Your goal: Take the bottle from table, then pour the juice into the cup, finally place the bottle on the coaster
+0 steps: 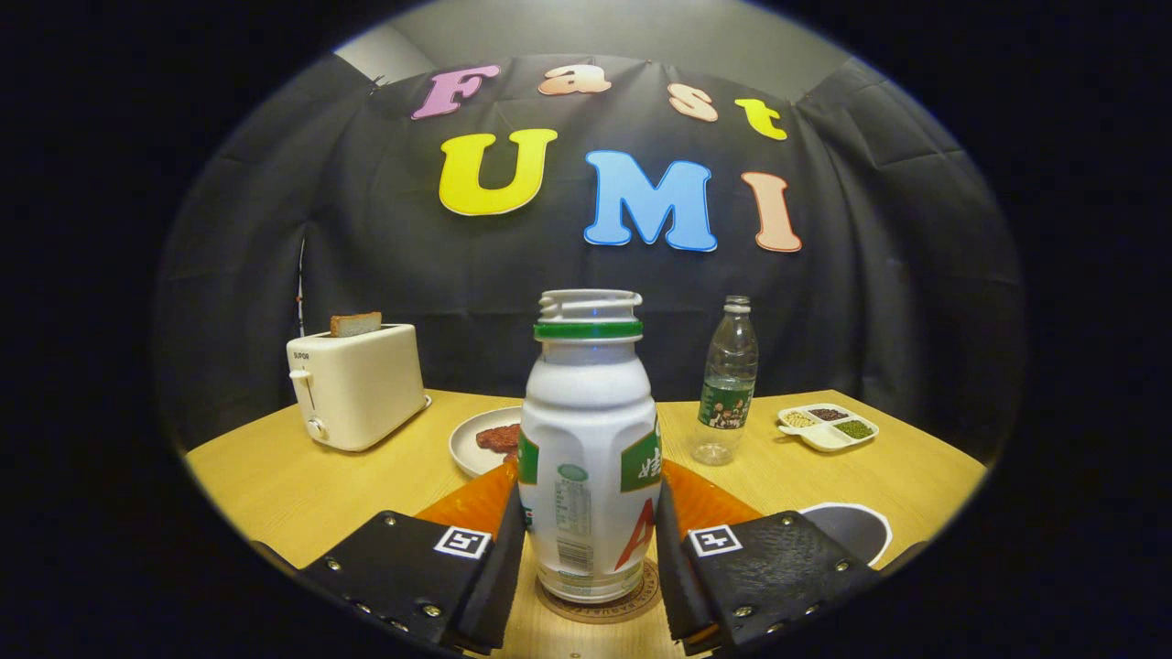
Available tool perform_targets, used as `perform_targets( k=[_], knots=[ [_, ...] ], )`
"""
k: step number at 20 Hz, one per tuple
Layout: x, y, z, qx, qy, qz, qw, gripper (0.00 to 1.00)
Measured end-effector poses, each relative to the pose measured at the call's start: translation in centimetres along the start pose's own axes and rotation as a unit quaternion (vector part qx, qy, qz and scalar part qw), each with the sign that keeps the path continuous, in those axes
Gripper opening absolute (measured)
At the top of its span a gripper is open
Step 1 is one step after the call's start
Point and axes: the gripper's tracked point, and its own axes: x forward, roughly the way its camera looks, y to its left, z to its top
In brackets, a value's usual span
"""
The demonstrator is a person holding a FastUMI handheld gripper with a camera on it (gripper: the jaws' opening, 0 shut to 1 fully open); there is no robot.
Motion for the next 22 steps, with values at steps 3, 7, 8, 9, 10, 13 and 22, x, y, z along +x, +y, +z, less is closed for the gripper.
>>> perform_targets(
  k=[3, 7, 8, 9, 10, 13, 22],
  knots=[
    [0.4, -0.3, -0.5, 0.019, 0.000, 0.004, 1.000, 0.64],
    [0.8, -0.3, -1.5, 0.027, 0.001, 0.005, 1.000, 0.64],
    [0.7, -0.3, -1.4, 0.030, -0.002, 0.007, 1.000, 0.64],
    [0.9, -0.5, -1.4, 0.033, -0.003, 0.007, 0.999, 0.64],
    [0.9, -0.5, -1.4, 0.037, -0.005, 0.007, 0.999, 0.64],
    [0.7, -0.6, -1.4, 0.048, -0.010, 0.005, 0.999, 0.64],
    [0.3, -0.2, -1.4, 0.055, -0.019, 0.010, 0.998, 0.97]
  ],
)
